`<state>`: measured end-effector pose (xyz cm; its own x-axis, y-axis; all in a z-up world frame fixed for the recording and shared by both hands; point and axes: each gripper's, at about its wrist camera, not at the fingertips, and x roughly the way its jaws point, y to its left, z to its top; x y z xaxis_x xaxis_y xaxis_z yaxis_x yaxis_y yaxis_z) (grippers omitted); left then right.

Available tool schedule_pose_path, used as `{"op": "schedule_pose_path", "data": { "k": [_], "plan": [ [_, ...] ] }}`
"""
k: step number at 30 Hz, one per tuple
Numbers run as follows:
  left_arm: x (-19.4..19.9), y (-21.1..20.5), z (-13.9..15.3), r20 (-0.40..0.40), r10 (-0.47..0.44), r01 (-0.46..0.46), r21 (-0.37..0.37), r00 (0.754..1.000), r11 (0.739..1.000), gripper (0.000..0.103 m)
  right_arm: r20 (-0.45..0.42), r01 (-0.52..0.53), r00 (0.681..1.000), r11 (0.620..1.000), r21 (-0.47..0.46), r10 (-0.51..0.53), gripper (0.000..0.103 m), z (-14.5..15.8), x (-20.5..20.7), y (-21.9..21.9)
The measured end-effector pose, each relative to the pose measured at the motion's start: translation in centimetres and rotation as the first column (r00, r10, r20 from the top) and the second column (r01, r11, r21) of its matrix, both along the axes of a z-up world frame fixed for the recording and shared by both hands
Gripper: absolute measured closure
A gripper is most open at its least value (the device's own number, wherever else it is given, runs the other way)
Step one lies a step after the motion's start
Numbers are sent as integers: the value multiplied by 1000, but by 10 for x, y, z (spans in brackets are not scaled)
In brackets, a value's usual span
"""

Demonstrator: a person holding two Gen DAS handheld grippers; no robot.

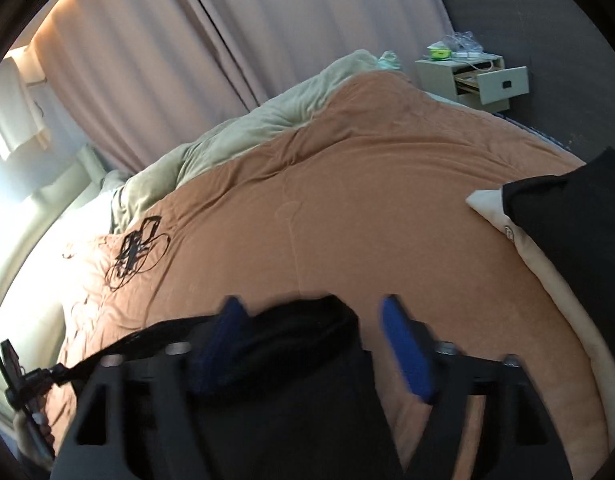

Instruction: Fold large clothes

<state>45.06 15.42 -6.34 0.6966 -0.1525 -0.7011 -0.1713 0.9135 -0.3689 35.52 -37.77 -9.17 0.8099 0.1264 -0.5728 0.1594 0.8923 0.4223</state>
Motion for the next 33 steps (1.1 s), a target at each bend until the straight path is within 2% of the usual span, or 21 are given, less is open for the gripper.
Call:
{"op": "schedule_pose_path", "data": {
  "k": [1,2,7,15,21,26,28,30,33],
  "plan": [
    [-2,1,3,16,5,-5,-5,1000,1000,8,-6,-7,1000,1000,-5,7,27,-1,-2,0],
    [-4,2,5,30,12,-11,-11,999,1000,6,-10,-12,1000,1000,-8,11,27,-1,-3,1],
    [-14,3,4,12,24,-24,11,1000,1000,6,-48,-33,998,999,-36,31,27,-8,-10,5],
    [-54,7,-23,-51,11,-9,42,999,999,7,-149,-124,983,989,-76,111,27,-27,-24,26],
    [-84,5,-46,-97,-5,9,41,995,999,23,-184,-247,957,963,-110,224,27,-27,-27,71],
    [-105,2,-61,-121,-18,22,34,993,999,27,-211,-355,923,925,-135,323,27,-23,-25,124],
    [-109,-1,-70,-138,-33,39,35,990,999,31,-237,-407,899,901,-148,367,27,-26,-24,155],
    [-110,-3,-79,-162,-44,51,40,986,998,44,-263,-448,879,876,-177,397,27,-30,-25,183],
    [-113,0,-90,-168,-53,55,8,984,998,51,-326,-500,845,841,-206,423,32,-45,-21,221]
  ]
}}
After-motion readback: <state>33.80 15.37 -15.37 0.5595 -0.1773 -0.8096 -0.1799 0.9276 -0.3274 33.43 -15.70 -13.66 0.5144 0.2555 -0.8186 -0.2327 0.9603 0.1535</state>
